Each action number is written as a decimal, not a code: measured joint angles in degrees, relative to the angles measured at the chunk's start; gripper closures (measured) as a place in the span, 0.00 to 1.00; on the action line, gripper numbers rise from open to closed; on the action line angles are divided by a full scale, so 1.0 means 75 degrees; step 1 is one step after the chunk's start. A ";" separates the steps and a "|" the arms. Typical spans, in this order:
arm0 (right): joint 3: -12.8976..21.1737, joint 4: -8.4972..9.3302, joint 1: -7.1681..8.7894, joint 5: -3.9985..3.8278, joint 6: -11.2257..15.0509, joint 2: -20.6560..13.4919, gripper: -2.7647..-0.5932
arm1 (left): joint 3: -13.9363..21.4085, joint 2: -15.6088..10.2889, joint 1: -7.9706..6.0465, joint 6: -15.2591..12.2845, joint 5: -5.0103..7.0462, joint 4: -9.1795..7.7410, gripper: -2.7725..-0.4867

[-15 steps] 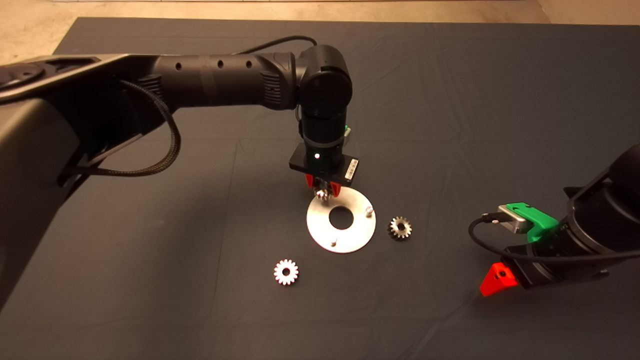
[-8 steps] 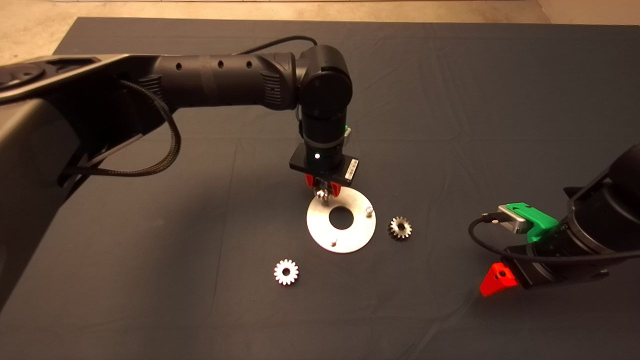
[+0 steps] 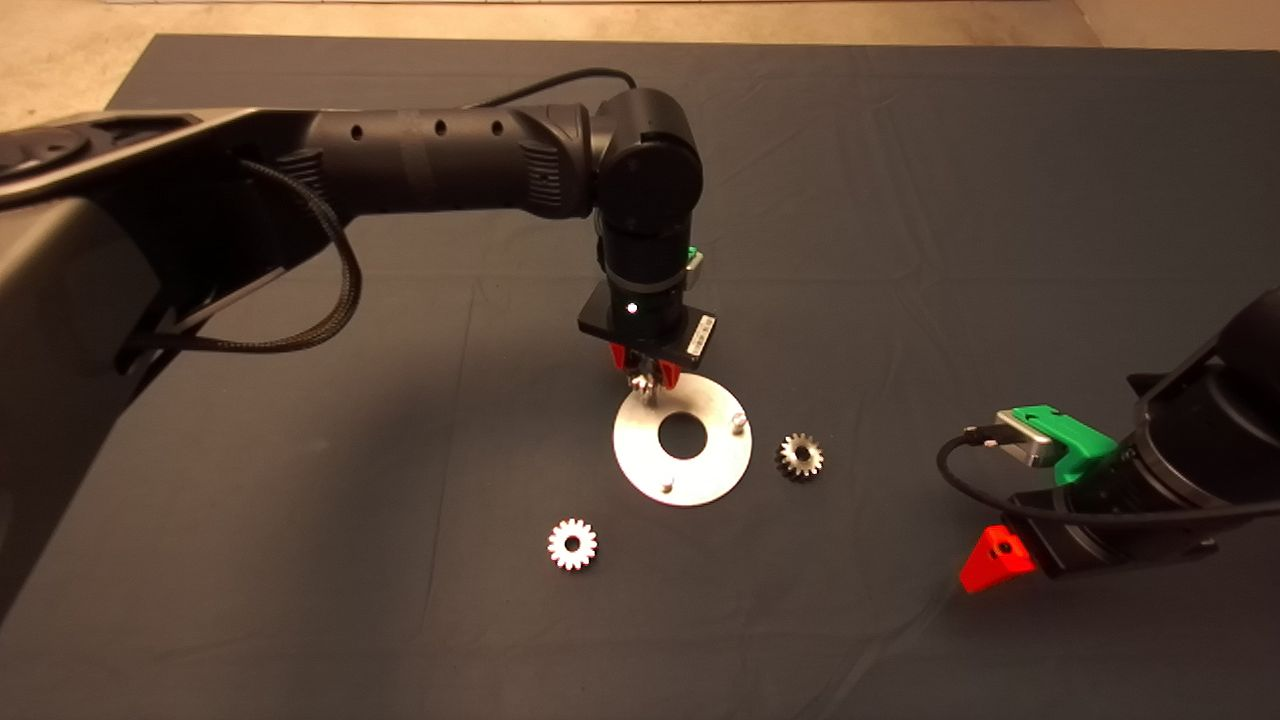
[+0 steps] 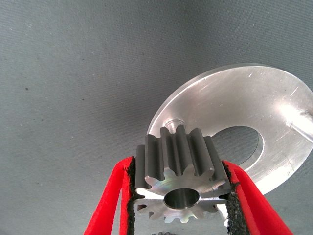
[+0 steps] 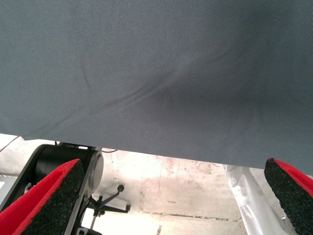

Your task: Install three planetary gears onto the carrier pins

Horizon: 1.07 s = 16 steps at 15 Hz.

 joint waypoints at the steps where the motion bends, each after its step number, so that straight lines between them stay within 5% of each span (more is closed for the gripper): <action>1: 0.0000 -0.0001 0.0000 0.0001 0.0000 0.0000 0.00 | -0.0011 0.0000 0.0018 0.0000 -0.0002 0.0002 0.82; 16: 0.0000 -0.0001 0.0000 0.0000 0.0000 0.0000 0.00 | -0.0146 0.0000 0.0124 0.0004 0.0044 0.0006 0.82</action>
